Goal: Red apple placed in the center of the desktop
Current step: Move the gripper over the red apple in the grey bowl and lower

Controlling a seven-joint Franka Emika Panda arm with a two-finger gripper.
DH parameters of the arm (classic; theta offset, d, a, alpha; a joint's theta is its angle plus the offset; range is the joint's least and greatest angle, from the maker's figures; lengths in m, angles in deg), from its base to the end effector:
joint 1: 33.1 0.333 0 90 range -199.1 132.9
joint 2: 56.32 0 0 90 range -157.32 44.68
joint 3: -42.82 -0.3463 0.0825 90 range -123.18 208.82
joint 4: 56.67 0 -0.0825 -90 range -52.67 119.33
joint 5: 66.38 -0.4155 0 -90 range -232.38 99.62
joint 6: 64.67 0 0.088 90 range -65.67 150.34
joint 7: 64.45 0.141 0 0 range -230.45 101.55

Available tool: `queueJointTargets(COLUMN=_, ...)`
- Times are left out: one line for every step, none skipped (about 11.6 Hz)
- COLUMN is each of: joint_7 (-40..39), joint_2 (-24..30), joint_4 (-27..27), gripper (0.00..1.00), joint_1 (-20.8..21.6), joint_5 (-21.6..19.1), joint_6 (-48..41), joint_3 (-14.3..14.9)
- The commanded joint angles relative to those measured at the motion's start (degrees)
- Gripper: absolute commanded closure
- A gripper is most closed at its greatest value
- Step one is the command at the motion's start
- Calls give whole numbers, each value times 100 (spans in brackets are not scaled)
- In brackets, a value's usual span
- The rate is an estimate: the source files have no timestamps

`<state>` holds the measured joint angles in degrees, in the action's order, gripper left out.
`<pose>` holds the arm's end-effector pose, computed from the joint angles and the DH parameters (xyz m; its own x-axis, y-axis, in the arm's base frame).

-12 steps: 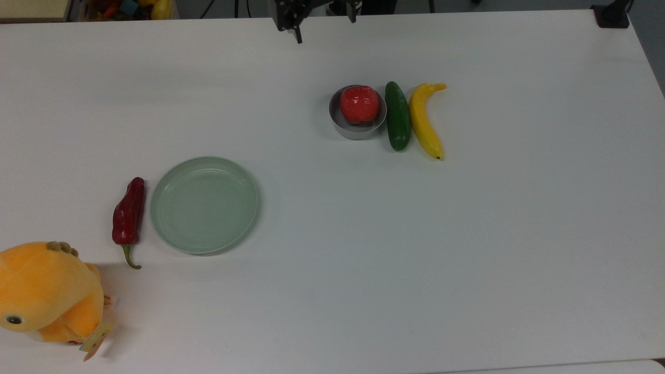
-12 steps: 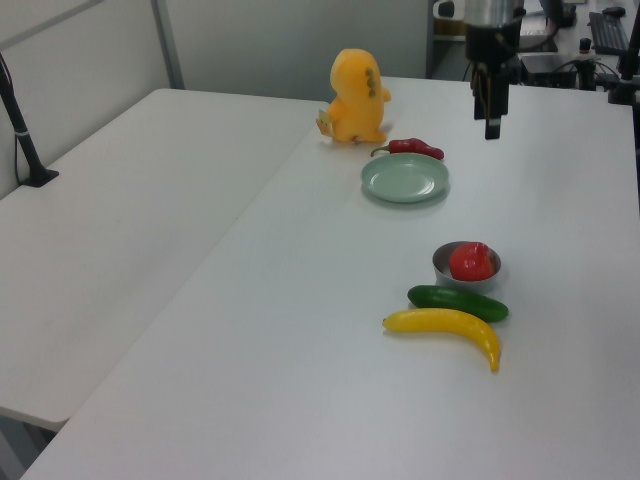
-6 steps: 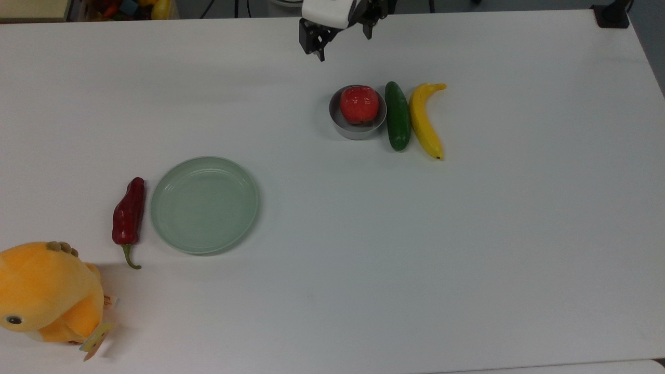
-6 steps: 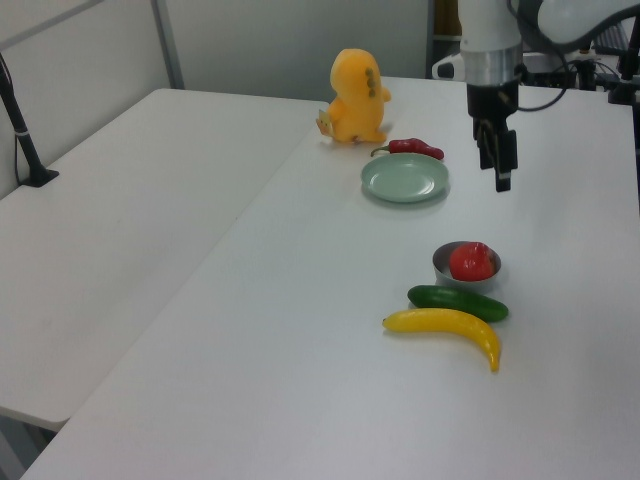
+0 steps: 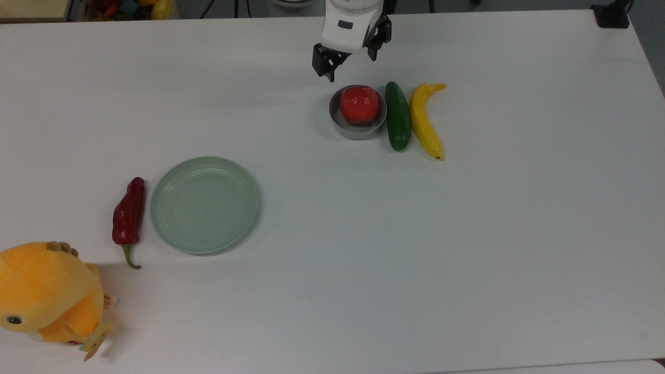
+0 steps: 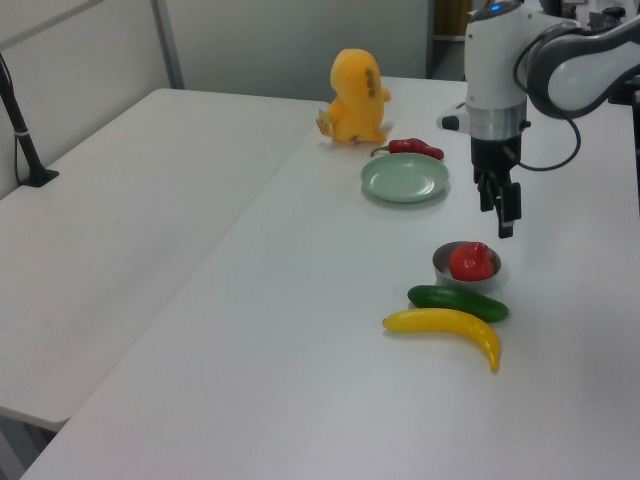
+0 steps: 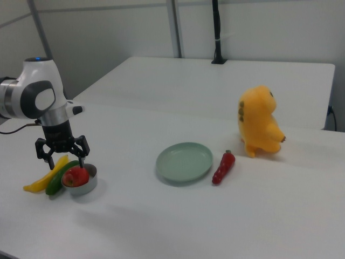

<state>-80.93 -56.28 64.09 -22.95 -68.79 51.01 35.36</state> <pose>0.5297 0.1721 0.3899 0.8356 0.5443 -0.0743 0.5411 -0.8389 -0.0596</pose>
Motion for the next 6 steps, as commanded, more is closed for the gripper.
queueJointTargets(joint_7=493, joint_2=-249, joint_4=159, gripper=0, joint_1=92, joint_5=65, joint_6=638, joint_3=-10)
queueJointTargets(joint_7=775, joint_2=-311, joint_4=167, gripper=0, joint_1=109, joint_5=65, joint_6=867, joint_3=-10)
queueJointTargets(joint_7=1047, joint_2=-398, joint_4=141, gripper=0, joint_1=127, joint_5=65, joint_6=938, joint_3=-10)
queueJointTargets(joint_7=1285, joint_2=-460, joint_4=141, gripper=0, joint_1=127, joint_5=57, joint_6=1070, joint_3=-1)
queueJointTargets(joint_7=1383, joint_2=-470, joint_4=158, gripper=0, joint_1=136, joint_5=57, joint_6=1097, joint_3=-10)
queueJointTargets(joint_7=1401, joint_2=-452, joint_4=167, gripper=0, joint_1=153, joint_5=57, joint_6=1028, joint_3=-10)
